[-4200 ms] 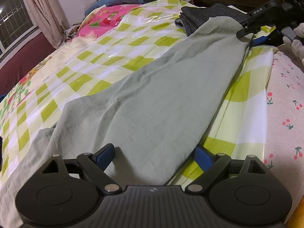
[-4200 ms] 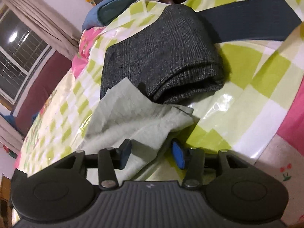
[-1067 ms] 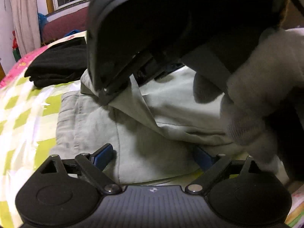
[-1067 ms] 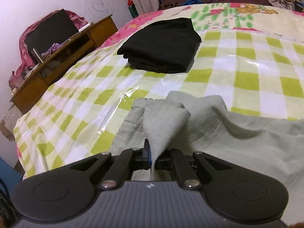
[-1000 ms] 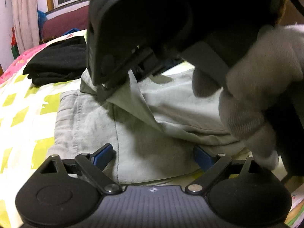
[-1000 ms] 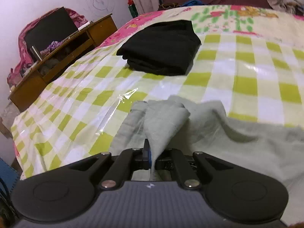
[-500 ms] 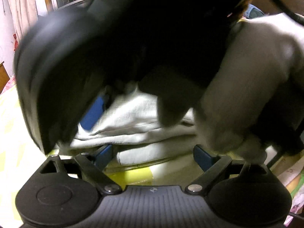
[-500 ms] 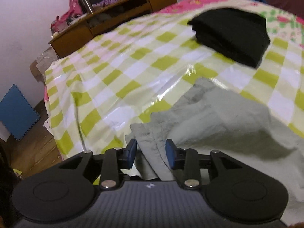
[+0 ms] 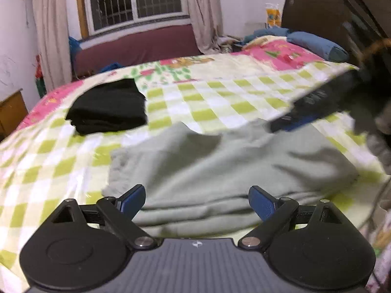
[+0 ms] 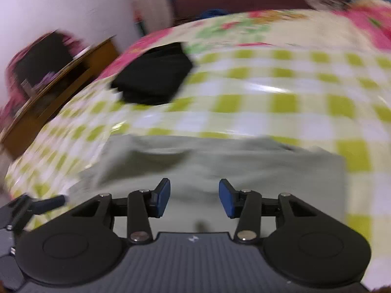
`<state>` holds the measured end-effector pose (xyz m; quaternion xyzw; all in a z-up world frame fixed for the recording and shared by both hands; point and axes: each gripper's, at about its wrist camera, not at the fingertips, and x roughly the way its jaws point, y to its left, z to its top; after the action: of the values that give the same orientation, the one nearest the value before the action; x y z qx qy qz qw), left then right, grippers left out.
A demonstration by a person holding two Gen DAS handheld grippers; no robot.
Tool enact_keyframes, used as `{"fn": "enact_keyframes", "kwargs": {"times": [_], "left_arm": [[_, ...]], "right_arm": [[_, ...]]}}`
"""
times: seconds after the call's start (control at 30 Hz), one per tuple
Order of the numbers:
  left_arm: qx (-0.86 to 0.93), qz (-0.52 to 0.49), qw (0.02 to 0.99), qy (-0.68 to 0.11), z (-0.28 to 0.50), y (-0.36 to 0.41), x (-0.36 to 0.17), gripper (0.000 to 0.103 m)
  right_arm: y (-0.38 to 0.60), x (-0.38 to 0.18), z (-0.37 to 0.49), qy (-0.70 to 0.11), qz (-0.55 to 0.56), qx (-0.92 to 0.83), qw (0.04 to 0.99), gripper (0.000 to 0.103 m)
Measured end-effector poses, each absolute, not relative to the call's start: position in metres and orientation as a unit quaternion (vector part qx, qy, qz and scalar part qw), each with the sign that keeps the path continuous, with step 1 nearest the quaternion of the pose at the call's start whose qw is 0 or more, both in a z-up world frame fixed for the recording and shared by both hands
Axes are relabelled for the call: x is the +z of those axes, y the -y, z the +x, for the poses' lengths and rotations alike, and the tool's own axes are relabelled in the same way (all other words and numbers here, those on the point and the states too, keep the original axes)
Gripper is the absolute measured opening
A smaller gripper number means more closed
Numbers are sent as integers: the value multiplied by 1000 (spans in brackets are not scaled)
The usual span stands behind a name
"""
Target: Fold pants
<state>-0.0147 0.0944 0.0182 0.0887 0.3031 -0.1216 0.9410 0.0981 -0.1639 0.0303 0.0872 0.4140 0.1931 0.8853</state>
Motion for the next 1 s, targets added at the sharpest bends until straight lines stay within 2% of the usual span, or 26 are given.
{"fn": "enact_keyframes", "kwargs": {"times": [0.1,0.23,0.3,0.37,0.4,0.43,0.47,0.5,0.57,0.87,0.93,0.97,1.0], "left_arm": [[-113,91,943,-298,1,-96,23,103],[-110,90,945,-295,43,-92,23,103],[-109,86,942,-304,56,-86,15,103],[-99,87,935,-330,67,-82,2,103],[-91,92,930,-345,72,-80,-5,103],[-83,101,923,-362,75,-79,-13,103],[-78,107,919,-372,76,-79,-19,103],[-75,111,916,-378,75,-79,-22,103],[-72,118,914,-382,72,-76,-22,103],[-169,145,897,-381,48,-14,-12,103],[-189,138,899,-370,46,1,-5,103],[-200,128,903,-358,46,6,2,103],[-207,122,907,-345,46,11,9,103]], "right_arm": [[188,23,102,-412,77,100,903,45],[229,8,99,-399,140,36,905,47],[239,-9,102,-422,160,45,891,52],[240,-29,108,-444,174,70,876,66],[240,-34,109,-441,178,71,877,67],[241,-36,109,-435,188,71,878,66],[243,-35,109,-432,206,83,874,42],[244,-36,109,-439,234,106,861,7],[247,-34,105,-444,257,123,849,7],[316,-11,81,-438,151,36,885,7],[323,-5,73,-443,142,43,884,11],[324,-2,72,-445,130,36,885,18],[326,3,69,-438,116,18,891,21]]}}
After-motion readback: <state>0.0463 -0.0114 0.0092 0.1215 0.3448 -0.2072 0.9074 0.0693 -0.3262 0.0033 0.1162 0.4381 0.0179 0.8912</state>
